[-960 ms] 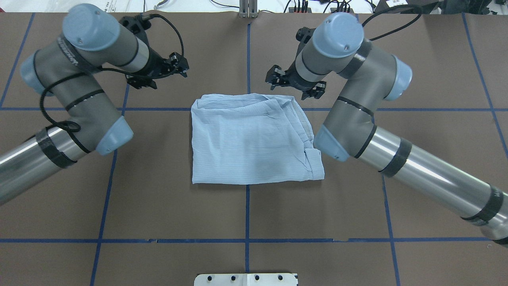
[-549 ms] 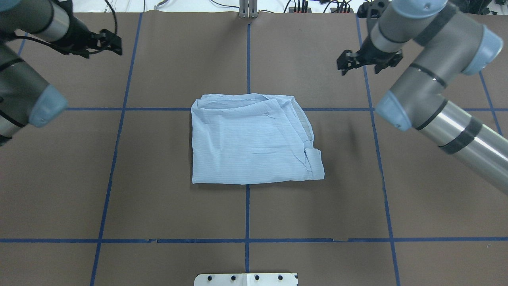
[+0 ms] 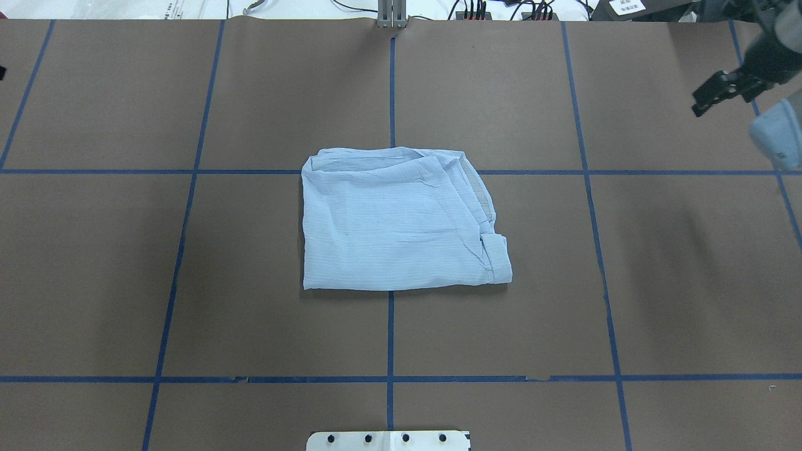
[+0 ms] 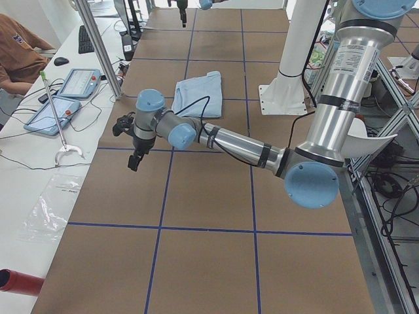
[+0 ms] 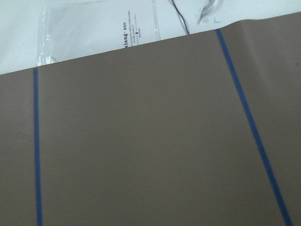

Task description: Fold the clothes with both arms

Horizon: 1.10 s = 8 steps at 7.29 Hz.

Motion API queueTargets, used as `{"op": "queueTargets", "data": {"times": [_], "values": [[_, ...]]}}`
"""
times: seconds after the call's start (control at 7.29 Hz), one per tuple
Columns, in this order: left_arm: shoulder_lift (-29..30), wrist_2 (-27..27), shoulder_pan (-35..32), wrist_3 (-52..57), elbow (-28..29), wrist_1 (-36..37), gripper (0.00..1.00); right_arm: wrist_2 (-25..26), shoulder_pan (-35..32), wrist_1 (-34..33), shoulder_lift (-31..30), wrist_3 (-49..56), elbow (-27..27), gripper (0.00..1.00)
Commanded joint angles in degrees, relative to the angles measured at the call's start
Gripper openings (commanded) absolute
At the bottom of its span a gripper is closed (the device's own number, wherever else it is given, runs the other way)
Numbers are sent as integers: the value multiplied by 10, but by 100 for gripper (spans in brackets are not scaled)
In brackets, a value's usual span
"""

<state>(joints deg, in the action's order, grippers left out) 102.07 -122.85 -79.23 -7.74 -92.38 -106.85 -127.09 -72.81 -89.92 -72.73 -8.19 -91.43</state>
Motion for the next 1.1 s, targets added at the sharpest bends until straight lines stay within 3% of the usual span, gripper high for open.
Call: {"op": "queueTargets", "data": {"times": [0.0, 0.27, 0.69, 0.96], "values": [[-69, -15, -68, 134, -1, 5, 99, -19, -89, -9, -78, 191, 5, 100], [-107, -15, -67, 131, -25, -5, 100, -80, -119, -2, -124, 205, 5, 100], [-122, -17, -67, 134, -11, 2, 100, -76, -133, 0, -153, 198, 35, 100], [-130, -77, -67, 133, -19, 81, 100, -104, -152, -6, -157, 110, 30, 100]]}}
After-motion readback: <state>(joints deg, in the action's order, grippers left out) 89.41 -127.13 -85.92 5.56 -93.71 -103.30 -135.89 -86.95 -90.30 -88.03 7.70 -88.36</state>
